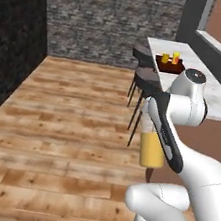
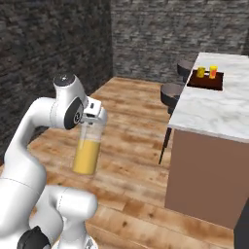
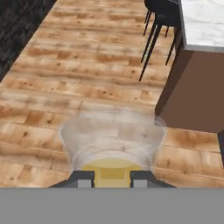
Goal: There is a tray on the dining counter. Grab the cup, mug, and pitcher and place them on the tray. The pitcher may be placed next to the tray if it cannot fit the tray.
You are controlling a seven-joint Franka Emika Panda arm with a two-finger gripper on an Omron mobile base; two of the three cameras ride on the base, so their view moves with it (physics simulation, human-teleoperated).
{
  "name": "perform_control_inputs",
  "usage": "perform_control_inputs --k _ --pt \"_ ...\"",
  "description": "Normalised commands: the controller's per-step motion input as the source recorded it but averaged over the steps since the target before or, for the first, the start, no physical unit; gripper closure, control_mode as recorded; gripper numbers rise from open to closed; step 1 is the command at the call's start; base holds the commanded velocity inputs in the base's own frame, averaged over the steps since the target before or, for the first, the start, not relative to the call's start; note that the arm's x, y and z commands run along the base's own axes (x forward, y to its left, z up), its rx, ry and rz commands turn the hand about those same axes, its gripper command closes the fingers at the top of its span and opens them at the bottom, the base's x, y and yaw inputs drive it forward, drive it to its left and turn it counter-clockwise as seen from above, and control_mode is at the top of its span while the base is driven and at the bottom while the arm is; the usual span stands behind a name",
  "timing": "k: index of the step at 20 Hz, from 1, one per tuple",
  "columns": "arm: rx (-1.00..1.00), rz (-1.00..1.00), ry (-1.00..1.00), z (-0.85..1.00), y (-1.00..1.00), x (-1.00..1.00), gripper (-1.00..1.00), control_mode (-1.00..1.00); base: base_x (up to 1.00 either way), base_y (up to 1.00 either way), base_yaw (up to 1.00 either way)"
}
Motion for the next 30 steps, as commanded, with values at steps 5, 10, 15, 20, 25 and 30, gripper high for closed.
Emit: perform_control_inputs --k 5,10,15,20,25,30 --pt "0.00 0.00 0.00 0.00 0.00 0.00 1.00 1.00 0.01 0.91 -0.62" --pt "0.00 0.00 0.00 0.00 0.00 0.00 1.00 1.00 0.05 0.91 -0.63" --pt "0.00 0.00 0.00 0.00 0.00 0.00 1.00 1.00 0.14 0.93 -0.66" --pt "0.00 0.00 0.00 0.00 0.00 0.00 1.00 1.00 0.12 0.94 -0.66" --pt "0.00 0.00 0.00 0.00 0.00 0.00 1.00 1.00 0.17 1.00 -0.47" --pt "0.00 0.00 0.00 0.00 0.00 0.00 1.00 1.00 0.55 1.00 -0.24"
